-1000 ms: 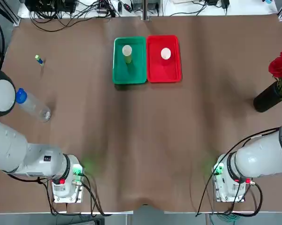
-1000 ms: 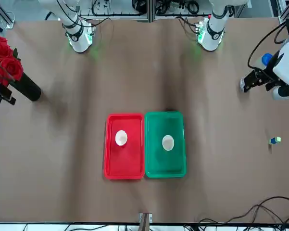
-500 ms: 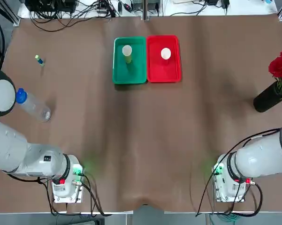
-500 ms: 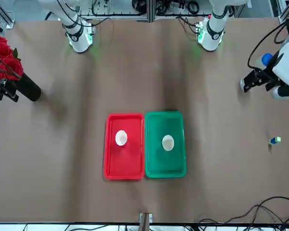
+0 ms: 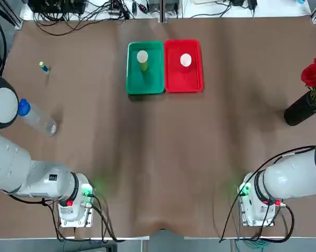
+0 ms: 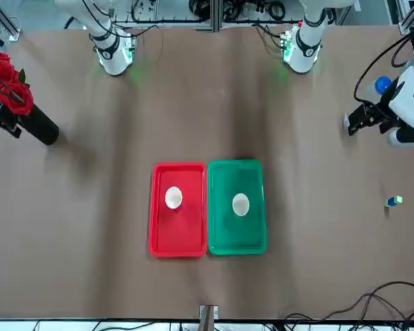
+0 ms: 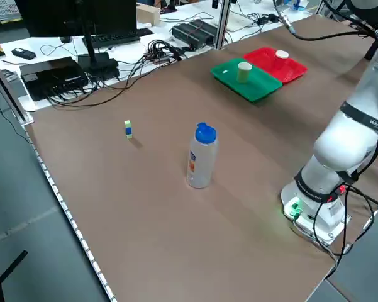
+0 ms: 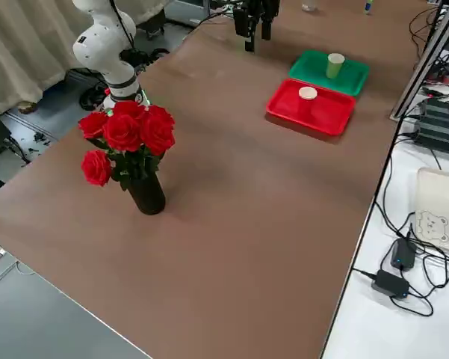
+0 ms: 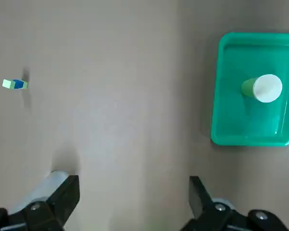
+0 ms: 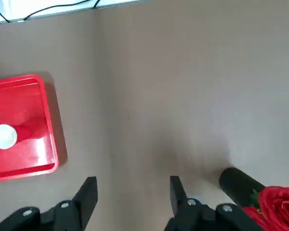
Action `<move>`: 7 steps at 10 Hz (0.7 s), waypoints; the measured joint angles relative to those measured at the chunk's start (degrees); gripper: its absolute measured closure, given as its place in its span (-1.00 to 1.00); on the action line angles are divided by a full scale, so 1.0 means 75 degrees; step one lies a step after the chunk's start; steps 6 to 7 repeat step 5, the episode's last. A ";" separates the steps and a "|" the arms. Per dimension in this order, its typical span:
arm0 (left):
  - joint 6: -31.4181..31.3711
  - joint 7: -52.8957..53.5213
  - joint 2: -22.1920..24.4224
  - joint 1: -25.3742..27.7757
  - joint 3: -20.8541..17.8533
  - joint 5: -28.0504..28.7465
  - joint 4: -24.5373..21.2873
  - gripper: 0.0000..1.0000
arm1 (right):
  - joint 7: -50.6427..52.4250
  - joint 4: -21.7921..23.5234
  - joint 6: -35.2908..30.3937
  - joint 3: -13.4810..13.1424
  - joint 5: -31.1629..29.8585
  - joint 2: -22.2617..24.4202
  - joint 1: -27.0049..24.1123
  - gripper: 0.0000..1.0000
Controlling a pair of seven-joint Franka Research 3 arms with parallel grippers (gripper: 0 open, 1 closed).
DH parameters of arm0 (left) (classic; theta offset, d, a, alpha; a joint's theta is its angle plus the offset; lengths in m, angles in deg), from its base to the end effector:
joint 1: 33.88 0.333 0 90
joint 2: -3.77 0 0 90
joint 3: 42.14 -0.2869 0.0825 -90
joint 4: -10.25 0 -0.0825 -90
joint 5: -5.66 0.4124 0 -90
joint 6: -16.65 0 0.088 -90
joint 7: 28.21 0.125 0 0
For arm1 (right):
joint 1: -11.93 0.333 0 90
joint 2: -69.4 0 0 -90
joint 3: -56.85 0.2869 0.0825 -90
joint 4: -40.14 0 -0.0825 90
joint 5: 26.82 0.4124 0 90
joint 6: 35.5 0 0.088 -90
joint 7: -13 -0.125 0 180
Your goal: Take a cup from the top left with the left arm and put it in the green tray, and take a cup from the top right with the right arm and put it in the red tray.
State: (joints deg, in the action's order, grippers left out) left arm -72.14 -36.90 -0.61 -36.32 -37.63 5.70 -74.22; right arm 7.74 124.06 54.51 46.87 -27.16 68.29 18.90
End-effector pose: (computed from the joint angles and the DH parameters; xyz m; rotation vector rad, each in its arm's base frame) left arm 0.5984 -0.0712 0.5786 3.1361 0.0480 -0.0024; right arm 0.5894 -0.0308 0.6195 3.1229 -0.2259 0.1369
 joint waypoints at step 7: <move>-0.0183 0.0000 -0.0008 0.0006 -0.0001 0.0000 -0.0003 -1.00 | 0.0141 0.0028 -0.0395 0.0031 0.0047 0.0032 -0.0002 -0.40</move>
